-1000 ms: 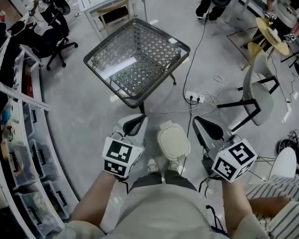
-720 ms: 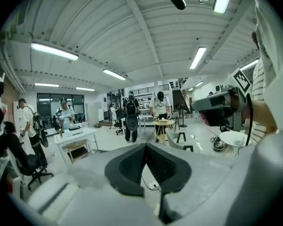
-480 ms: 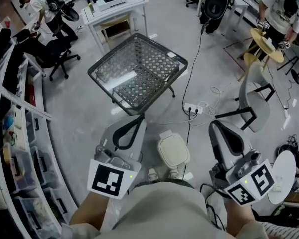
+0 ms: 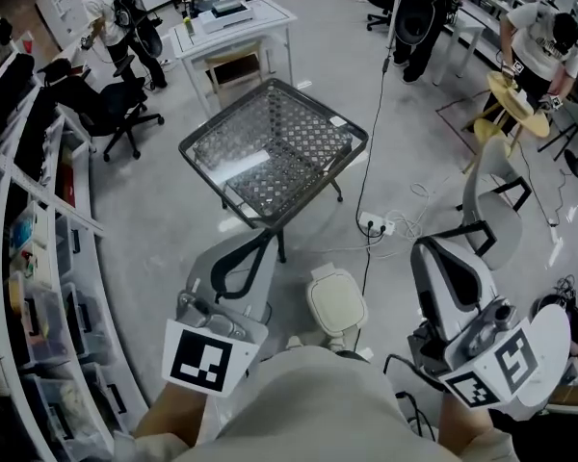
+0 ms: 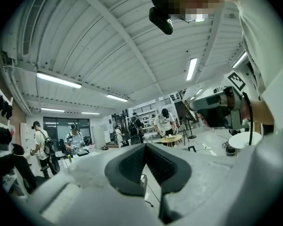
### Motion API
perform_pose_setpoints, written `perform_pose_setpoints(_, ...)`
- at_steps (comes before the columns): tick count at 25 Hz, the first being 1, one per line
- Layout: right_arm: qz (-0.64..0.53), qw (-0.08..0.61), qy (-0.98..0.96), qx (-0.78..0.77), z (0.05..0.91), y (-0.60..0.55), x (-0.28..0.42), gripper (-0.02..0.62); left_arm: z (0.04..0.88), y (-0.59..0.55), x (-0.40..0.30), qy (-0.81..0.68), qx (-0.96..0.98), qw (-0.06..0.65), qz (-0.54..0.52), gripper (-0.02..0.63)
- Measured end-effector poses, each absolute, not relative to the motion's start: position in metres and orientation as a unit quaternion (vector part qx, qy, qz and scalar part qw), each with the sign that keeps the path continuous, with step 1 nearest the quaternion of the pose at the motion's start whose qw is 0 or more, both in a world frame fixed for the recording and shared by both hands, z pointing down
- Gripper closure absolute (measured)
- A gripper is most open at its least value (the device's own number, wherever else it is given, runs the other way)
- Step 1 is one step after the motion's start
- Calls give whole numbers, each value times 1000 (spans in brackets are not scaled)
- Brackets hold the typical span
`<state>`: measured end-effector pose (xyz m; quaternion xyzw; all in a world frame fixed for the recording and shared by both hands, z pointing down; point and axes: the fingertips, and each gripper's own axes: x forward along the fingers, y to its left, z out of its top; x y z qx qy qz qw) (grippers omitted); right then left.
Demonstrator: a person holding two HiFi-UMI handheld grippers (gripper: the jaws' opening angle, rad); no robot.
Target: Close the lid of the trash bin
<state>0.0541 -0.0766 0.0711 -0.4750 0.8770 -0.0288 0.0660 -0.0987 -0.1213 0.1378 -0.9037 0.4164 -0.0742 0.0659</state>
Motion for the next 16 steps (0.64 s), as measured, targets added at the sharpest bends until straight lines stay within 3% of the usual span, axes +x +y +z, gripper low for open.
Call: perform_pose_setpoints(16, -18, 31, 871, -490, 81, -79, 57, 592, 144, -123, -107, 423, -902, 47, -79, 603)
